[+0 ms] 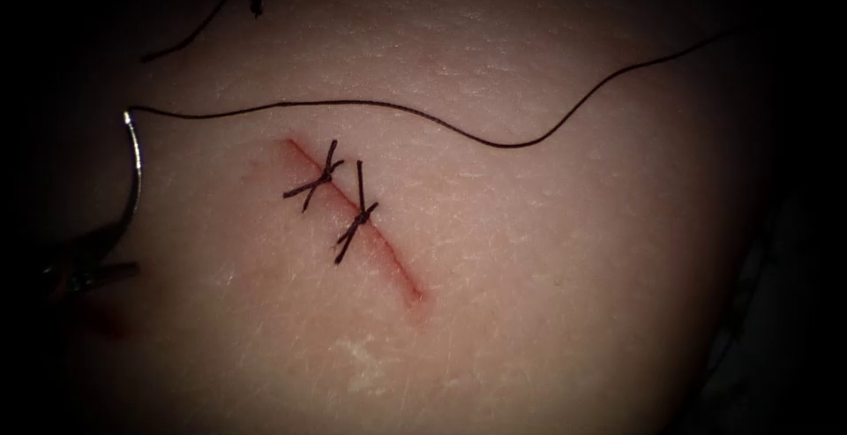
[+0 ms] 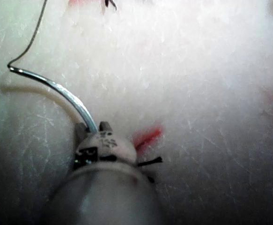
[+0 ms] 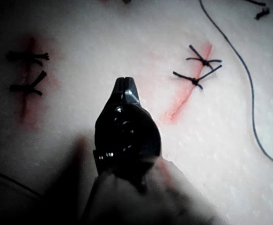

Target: Wound Closure

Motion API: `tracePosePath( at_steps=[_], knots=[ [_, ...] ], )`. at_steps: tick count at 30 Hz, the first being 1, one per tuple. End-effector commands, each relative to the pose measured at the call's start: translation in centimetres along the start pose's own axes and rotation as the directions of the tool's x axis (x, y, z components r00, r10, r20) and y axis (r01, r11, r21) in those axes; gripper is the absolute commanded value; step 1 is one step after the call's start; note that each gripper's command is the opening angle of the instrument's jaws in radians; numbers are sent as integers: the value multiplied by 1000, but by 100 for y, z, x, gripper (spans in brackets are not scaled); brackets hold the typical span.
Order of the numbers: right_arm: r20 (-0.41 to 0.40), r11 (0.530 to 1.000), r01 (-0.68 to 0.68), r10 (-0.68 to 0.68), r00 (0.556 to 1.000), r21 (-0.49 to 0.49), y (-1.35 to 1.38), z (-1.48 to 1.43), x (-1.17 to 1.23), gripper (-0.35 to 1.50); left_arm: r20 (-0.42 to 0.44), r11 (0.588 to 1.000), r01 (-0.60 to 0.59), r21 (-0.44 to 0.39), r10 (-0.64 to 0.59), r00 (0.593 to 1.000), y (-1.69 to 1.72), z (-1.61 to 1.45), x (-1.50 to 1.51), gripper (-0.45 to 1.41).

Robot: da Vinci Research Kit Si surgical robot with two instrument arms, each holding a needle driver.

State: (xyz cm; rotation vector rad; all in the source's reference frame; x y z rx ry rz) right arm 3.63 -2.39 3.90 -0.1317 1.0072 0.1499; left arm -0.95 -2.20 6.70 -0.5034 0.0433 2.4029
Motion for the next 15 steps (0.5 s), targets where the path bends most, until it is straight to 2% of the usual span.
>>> tracePosePath(
  at_steps=[1, 3, 5, 9, 15],
  knots=[
    [-2, 1000, -1, 1, 1000, 3, -7, 9, -1, -35, 2, 1000, 7, -2, -7, 1000, 7, 6, -8, 0],
    [-1, 1000, -1, 1, 1000, 3, -7, 9, -1, -35, 7, 1000, 6, -2, -6, 1000, 5, 4, -10, -15],
    [-1, 1000, -2, 2, 1000, 3, -6, 9, -1, -35, 0, 1000, 14, 4, -14, 1000, 4, 3, -8, -45],
    [-5, 1000, -12, 12, 1000, -7, -3, 8, 0, -35, -63, 998, 57, 11, -57, 996, 8, -3, 4, -45],
    [-40, 990, -124, 122, 992, -60, 17, -4, 10, -35, -154, 998, 30, 47, -23, 988, 32, -20, 43, -45]
  ],
)
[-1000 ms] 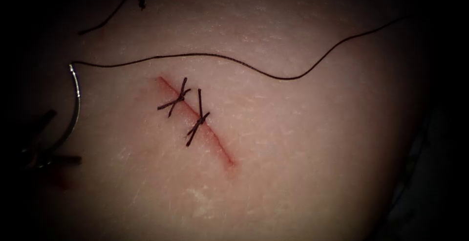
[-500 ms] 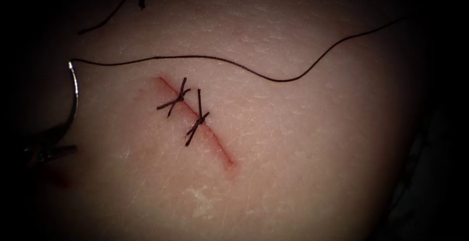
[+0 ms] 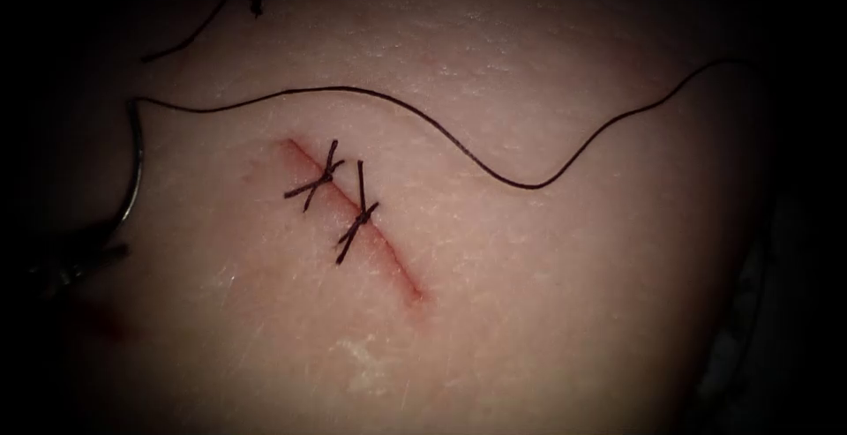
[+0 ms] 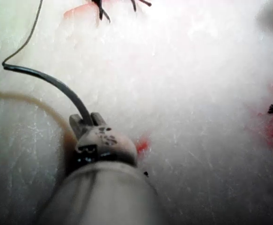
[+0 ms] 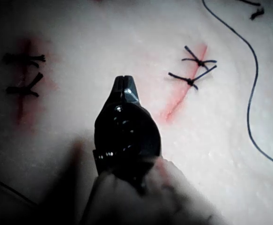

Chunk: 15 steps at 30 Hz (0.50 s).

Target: Wound Closure

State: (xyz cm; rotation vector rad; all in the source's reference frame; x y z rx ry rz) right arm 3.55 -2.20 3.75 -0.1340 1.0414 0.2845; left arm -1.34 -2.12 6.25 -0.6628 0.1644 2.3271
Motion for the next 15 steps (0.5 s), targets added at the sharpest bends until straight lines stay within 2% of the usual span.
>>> tracePosePath(
  at_steps=[1, 4, 6, 7, 8, 11, 15],
  knots=[
    [-9, 1000, -28, 28, 1000, -6, 1, 4, 3, -35, -8, 1000, -8, 5, 8, 1000, 12, 4, -1, -45],
    [-23, 994, -104, 103, 994, -32, 12, -1, 11, -33, -37, 999, -24, 31, 25, 999, 25, 2, 23, -45],
    [-39, 982, -183, 181, 983, -51, 20, -3, 17, -20, -64, 998, -41, 56, 45, 997, 34, 4, 40, -45],
    [-49, 967, -247, 244, 968, -61, 24, -3, 20, -20, -75, 997, -45, 66, 50, 996, 39, 5, 47, -45],
    [-74, 916, -391, 386, 920, -85, 34, -2, 24, -32, -102, 995, -61, 81, 69, 992, 49, 8, 61, -45],
    [-40, 853, -491, 492, 870, -176, 47, -2, 29, -35, -128, 992, -82, 98, 95, 987, 62, 14, 76, -45],
    [-22, 798, -554, 566, 824, -236, 61, -1, 33, -8, -158, 983, -116, 143, 139, 978, 73, 19, 89, -45]
  ],
)
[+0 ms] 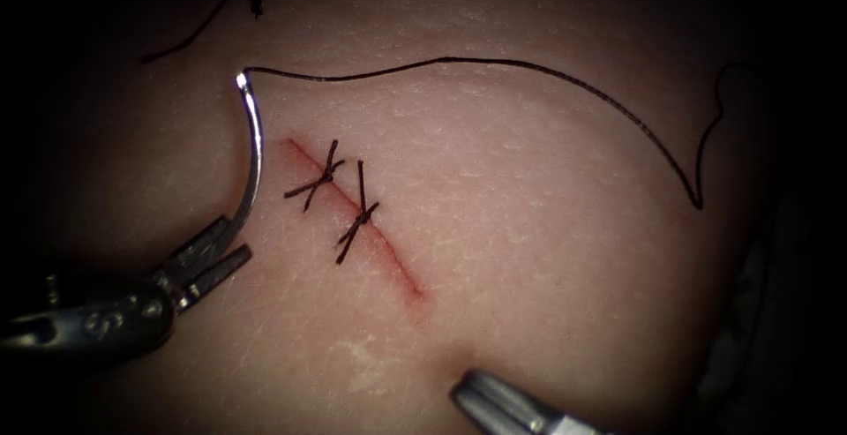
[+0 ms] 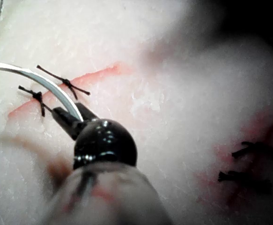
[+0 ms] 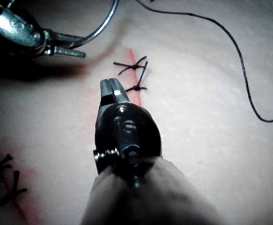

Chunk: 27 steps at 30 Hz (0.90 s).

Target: Wound Closure

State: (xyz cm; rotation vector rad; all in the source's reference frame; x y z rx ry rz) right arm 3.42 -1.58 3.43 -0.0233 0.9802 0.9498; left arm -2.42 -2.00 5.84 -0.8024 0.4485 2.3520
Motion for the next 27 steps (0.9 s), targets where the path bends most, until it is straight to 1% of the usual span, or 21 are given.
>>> tracePosePath(
  at_steps=[1, 3, 8, 10, 12, 18, 19, 21, 23, 25, 27],
  knots=[
    [9, 1000, -18, 18, 1000, -15, -2, 11, 2, -1, -6, 1000, -5, 4, 5, 1000, 11, 5, -4, -45],
    [23, 998, -39, 40, 999, -40, 4, 13, 9, 12, -26, 999, -23, 24, 24, 999, 14, 8, 2, -45],
    [50, 989, -113, 118, 992, -94, 18, 22, 29, 27, -61, 995, -57, 87, 62, 996, 20, 13, 13, -45],
    [58, 982, -144, 152, 987, -126, 22, 28, 36, 42, -69, 990, -81, 119, 90, 994, 23, 16, 17, -45],
    [62, 976, -160, 171, 983, -147, 23, 34, 40, 63, -73, 984, -101, 148, 113, 991, 27, 18, 21, -45],
    [69, 959, -170, 189, 980, -226, 22, 56, 48, 83, -56, 961, -174, 213, 189, 980, 38, 22, 33, -45],
    [69, 957, -171, 192, 979, -235, 21, 60, 49, 83, -47, 958, -184, 218, 198, 979, 41, 23, 35, -45],
    [70, 950, -173, 198, 978, -260, 20, 68, 51, 71, -38, 955, -194, 223, 207, 978, 43, 25, 39, -45],
    [71, 944, -174, 201, 977, -281, 19, 74, 52, 78, -33, 952, -202, 231, 216, 976, 46, 26, 42, -45],
    [72, 937, -175, 205, 976, -302, 18, 81, 52, 96, -29, 944, -220, 247, 234, 972, 48, 26, 45, -45],
    [80, 935, -173, 207, 975, -310, 16, 87, 51, 105, -25, 935, -238, 261, 253, 967, 50, 26, 47, -45]
  ],
)
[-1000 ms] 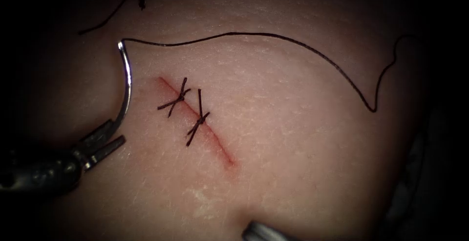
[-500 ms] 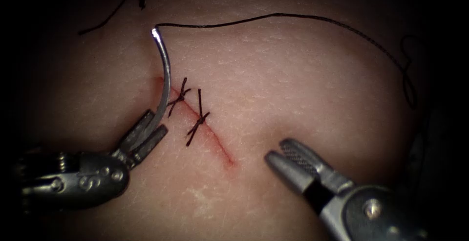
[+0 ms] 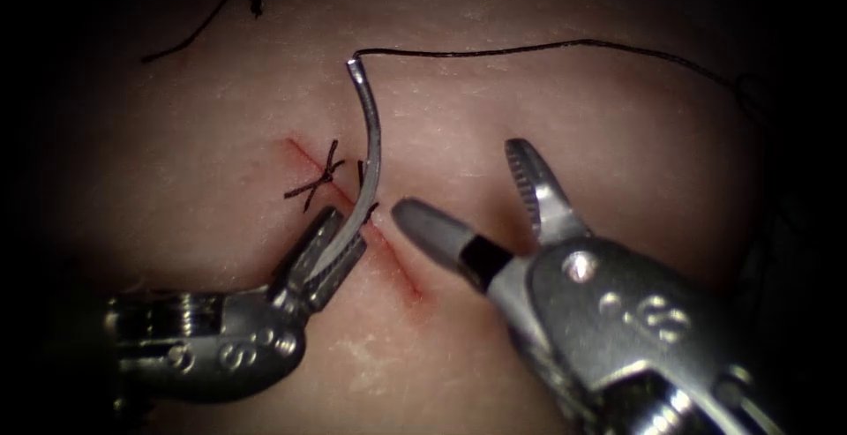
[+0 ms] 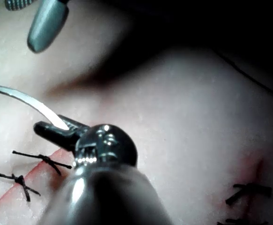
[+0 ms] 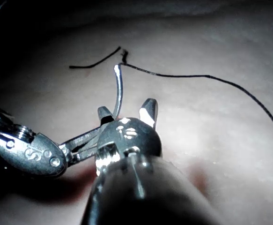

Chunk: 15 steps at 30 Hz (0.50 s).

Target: Wound Closure

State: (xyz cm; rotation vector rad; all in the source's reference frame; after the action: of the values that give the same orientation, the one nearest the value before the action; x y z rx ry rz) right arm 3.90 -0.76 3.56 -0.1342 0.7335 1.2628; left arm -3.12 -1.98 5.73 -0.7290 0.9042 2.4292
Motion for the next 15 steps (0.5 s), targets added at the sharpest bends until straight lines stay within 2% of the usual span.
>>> tracePosePath(
  at_steps=[1, 7, 12, 15],
  knots=[
    [4, 1000, 1, -1, 1000, 2, -10, 12, -5, 105, 1, 1000, -17, 15, 17, 1000, 10, 0, -2, -45],
    [31, 1000, 0, 0, 1000, -4, -16, 27, -13, 98, 18, 990, -104, 97, 103, 995, 13, -1, 2, -45],
    [73, 999, -41, 42, 996, -12, -23, 40, -21, 91, 14, 986, -114, 124, 113, 994, 13, -1, 4, -45],
    [87, 998, -60, 61, 994, -15, -23, 49, -24, 95, 12, 984, -116, 133, 115, 993, 12, -4, 5, -45]
  ],
)
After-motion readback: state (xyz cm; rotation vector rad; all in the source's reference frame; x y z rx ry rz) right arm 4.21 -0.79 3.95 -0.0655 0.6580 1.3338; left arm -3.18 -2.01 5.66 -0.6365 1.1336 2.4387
